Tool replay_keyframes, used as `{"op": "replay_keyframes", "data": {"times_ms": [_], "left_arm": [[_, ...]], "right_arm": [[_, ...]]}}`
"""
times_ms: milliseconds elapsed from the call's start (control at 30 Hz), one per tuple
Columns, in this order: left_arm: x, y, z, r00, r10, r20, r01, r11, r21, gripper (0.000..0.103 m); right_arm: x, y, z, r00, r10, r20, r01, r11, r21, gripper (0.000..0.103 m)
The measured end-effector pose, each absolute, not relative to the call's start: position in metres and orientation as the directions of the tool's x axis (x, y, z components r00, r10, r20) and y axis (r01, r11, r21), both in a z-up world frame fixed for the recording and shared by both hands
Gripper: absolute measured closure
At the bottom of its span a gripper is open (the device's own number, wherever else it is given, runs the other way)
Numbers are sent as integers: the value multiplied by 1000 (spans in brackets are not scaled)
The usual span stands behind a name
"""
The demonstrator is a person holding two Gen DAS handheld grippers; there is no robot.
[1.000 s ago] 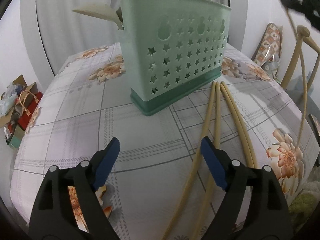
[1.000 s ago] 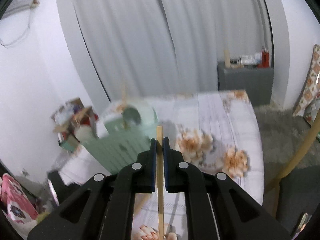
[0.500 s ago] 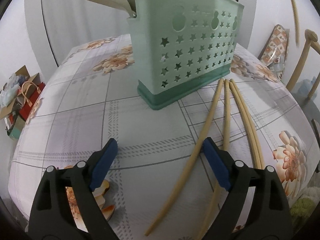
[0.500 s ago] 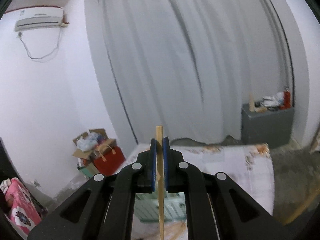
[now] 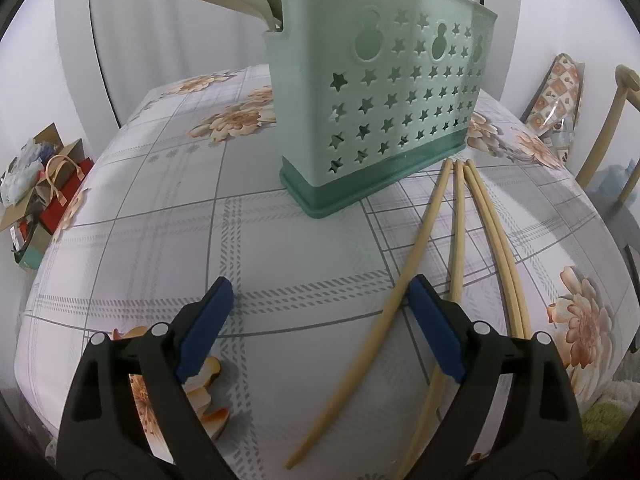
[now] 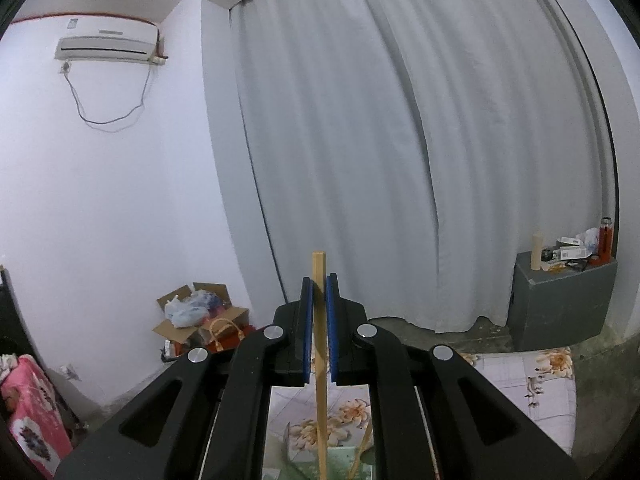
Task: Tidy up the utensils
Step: 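Carry the chopstick over the caddy with the right tool while the left tool returns to the chopsticks, then lower the chopstick into the caddy and open the right tool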
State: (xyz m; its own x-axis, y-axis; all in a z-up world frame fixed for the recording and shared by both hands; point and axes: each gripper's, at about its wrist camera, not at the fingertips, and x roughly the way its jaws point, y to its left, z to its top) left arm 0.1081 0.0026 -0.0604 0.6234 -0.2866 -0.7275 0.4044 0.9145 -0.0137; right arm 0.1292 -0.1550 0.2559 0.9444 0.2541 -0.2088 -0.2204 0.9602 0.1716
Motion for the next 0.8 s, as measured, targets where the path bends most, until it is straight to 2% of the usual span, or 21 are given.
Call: {"op": "replay_keyframes", "data": {"times_ms": [233, 433, 567, 600, 633, 700, 800], "left_arm": [[107, 3, -60, 623, -289, -727, 406, 914, -15, 17], [107, 3, -60, 622, -288, -728, 406, 914, -15, 15], [106, 4, -61, 620, -286, -730, 404, 915, -15, 14], [106, 4, -61, 620, -286, -731, 404, 915, -15, 14], [106, 4, -61, 619, -286, -731, 404, 915, -15, 14], [106, 5, -61, 619, -286, -732, 403, 915, -16, 13], [106, 5, -61, 619, -286, -731, 404, 915, -16, 13]], "right_arm": [[156, -141, 215, 931, 233, -282, -201, 970, 138, 96], [171, -136, 175, 877, 249, -412, -216, 968, 126, 96], [165, -140, 169, 864, 263, -429, -226, 965, 135, 95], [160, -144, 171, 867, 263, -423, -222, 964, 143, 90], [155, -149, 173, 872, 262, -412, -217, 964, 153, 79], [143, -158, 177, 882, 264, -390, -211, 962, 175, 72], [126, -174, 180, 896, 254, -364, -186, 959, 213, 67]]}}
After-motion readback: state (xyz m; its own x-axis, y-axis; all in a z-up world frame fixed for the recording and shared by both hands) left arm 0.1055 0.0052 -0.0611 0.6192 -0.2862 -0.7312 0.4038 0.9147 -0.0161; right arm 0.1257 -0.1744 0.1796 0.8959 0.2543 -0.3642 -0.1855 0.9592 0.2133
